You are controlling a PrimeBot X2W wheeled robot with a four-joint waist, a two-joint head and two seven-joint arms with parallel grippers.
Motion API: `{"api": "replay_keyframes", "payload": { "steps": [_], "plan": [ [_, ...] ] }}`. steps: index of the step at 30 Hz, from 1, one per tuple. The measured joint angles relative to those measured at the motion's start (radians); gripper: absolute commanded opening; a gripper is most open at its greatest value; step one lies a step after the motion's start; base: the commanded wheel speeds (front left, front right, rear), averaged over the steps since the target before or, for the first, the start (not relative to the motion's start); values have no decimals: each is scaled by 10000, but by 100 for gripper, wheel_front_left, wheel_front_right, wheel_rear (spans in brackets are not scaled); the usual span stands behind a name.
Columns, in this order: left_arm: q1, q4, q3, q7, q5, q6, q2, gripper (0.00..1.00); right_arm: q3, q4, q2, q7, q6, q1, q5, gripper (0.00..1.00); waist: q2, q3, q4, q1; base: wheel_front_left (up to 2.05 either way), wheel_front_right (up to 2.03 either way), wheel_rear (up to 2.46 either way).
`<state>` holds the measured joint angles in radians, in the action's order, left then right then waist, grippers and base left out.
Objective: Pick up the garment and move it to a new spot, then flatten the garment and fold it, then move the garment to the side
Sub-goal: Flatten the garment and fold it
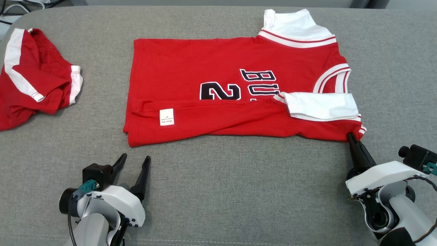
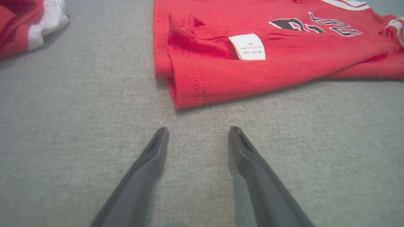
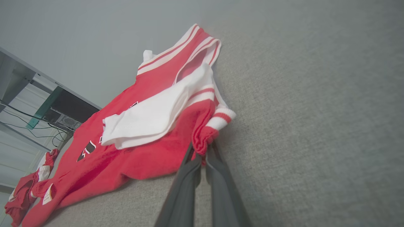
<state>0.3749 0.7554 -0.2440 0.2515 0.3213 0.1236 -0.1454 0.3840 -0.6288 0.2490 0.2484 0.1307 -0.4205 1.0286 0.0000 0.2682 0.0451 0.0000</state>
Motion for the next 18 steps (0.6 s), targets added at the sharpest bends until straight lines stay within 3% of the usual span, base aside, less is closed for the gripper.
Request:
{"api": "replay_keyframes", "payload": {
  "steps": [13,18],
  "plan": [
    [605,102,-364,12,136,0,-347,100,190,13,-10,0,0,-69,-105,0,0,129,-205,0,0,0,0],
    [754,79,-1028,13,153,2,-453,100,232,12,-12,0,0,-113,-105,0,0,175,-259,0,0,0,0]
  ]
}}
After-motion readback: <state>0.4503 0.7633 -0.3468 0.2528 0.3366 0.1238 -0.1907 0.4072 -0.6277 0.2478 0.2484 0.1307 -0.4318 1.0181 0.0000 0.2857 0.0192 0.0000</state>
